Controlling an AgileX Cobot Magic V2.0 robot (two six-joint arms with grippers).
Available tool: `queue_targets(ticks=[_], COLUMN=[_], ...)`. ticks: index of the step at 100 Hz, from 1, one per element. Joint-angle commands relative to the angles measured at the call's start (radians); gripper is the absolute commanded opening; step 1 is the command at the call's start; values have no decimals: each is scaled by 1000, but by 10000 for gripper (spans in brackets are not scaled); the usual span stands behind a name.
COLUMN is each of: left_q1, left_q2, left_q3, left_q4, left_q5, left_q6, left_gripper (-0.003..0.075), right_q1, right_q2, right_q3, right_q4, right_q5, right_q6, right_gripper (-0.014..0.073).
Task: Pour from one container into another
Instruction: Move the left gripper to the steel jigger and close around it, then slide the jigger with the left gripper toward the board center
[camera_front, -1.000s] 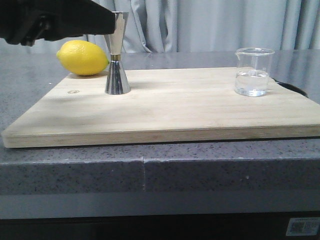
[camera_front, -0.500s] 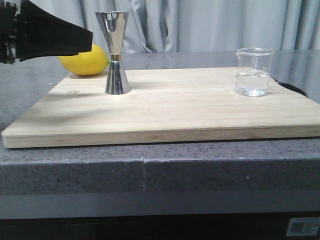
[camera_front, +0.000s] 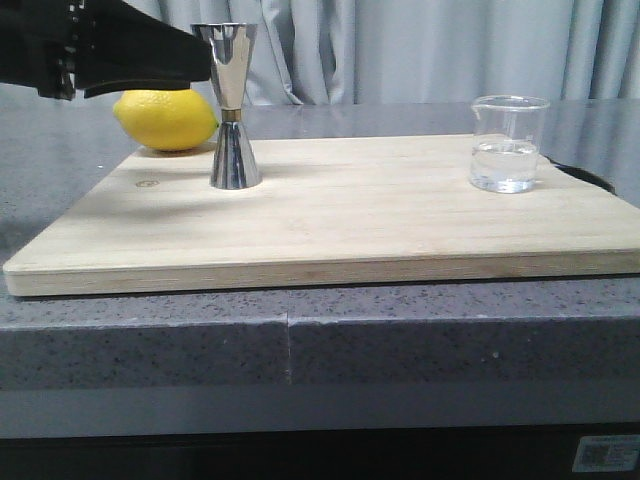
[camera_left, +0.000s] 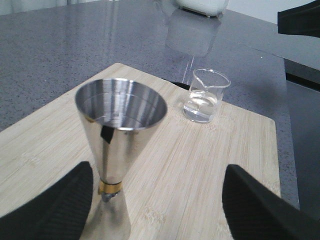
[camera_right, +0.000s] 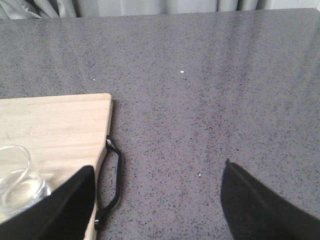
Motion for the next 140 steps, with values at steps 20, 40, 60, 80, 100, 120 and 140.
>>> queue_targets(ticks=[20, 40, 60, 80, 100, 120, 140], left_q1=[3, 3, -13, -54, -72, -75, -75], left_q2=[49, 82, 117, 141, 152, 154, 154], left_q3=[-79, -105, -134, -175, -204, -204, -204], left_q4=[-24, -22, -20, -8, -2, 10, 19], left_q5=[-66, -68, -76, -74, -65, -63, -63], left_q6=[-18, -18, -28, -38, -40, -41, -41], left_gripper=[494, 494, 494, 494, 493, 449, 368], right_q1=[2, 2, 2, 2, 2, 2, 2], right_q2=[-2, -2, -2, -2, -2, -2, -2], right_q3=[-38, -38, -38, -38, -38, -38, -38], right_q4=[-13, -13, -13, -13, -13, -13, -13], right_q5=[-86, -88, -100, -100, -100, -100, -100], right_q6=[-7, -7, -7, -7, -7, -7, -7], right_gripper=[479, 479, 479, 479, 478, 478, 478])
